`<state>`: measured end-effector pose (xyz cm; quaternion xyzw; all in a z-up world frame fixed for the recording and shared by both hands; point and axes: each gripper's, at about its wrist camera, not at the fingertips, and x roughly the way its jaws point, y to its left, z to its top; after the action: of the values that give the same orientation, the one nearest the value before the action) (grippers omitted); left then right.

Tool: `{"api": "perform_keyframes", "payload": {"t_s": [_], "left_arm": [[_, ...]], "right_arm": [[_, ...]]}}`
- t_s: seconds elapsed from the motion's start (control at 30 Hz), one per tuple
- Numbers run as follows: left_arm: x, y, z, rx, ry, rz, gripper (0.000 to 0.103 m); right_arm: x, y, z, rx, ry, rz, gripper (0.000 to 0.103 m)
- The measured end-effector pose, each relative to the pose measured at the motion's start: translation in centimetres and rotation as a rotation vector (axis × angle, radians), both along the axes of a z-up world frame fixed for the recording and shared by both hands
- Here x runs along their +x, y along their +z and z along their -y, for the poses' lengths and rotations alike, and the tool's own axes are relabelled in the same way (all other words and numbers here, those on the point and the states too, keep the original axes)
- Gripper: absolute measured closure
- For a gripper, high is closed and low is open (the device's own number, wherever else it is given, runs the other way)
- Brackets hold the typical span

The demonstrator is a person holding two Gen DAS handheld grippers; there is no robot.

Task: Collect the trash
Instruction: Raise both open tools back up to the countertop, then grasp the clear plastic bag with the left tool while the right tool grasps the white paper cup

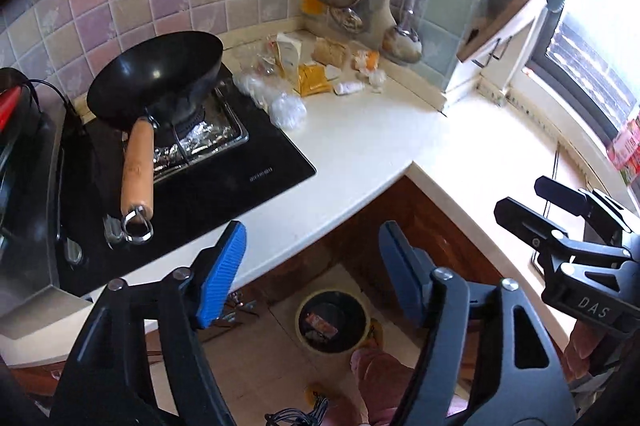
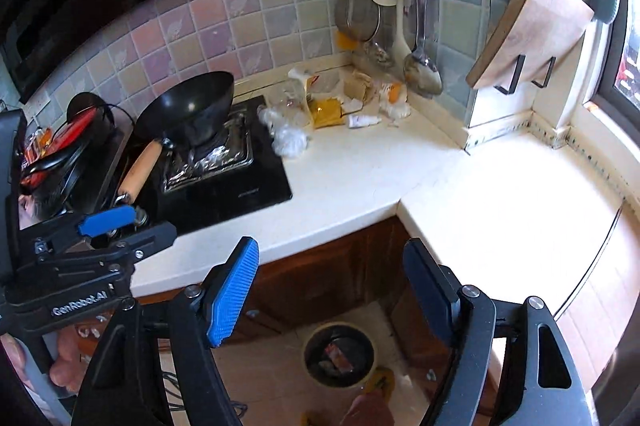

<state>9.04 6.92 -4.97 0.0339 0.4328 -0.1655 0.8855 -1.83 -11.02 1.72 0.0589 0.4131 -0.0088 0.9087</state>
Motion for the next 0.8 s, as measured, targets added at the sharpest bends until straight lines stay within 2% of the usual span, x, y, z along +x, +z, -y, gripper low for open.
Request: {"api": "perform_keyframes", "payload": {"t_s": [0.23,0.5,0.7,0.8], "left_arm": [[4.5,-0.4,1.0,0.008,0.061,-0.004,0.03],[13.2,-2.9,4.1,0.048,0.146,-0.047,0.029],[21.4,-6.1,6.4,0.058,0.214,-0.081,0.029],[25.4,-8.7,7.4,0.069,0.25,-0.109,0.029]], "right_arm": [[6.1,-2.5,2.1,0.017,0.031,0.016,0.027],[16.7,-6.4,7.5,0.018,0.071,-0.005,0.027],[25.9,-10.9,12.8,-0.007,0.062,-0.036,0.027],[30.8,-13.5,14.1,-0.05,0.065,-0.046,0.027]]}}
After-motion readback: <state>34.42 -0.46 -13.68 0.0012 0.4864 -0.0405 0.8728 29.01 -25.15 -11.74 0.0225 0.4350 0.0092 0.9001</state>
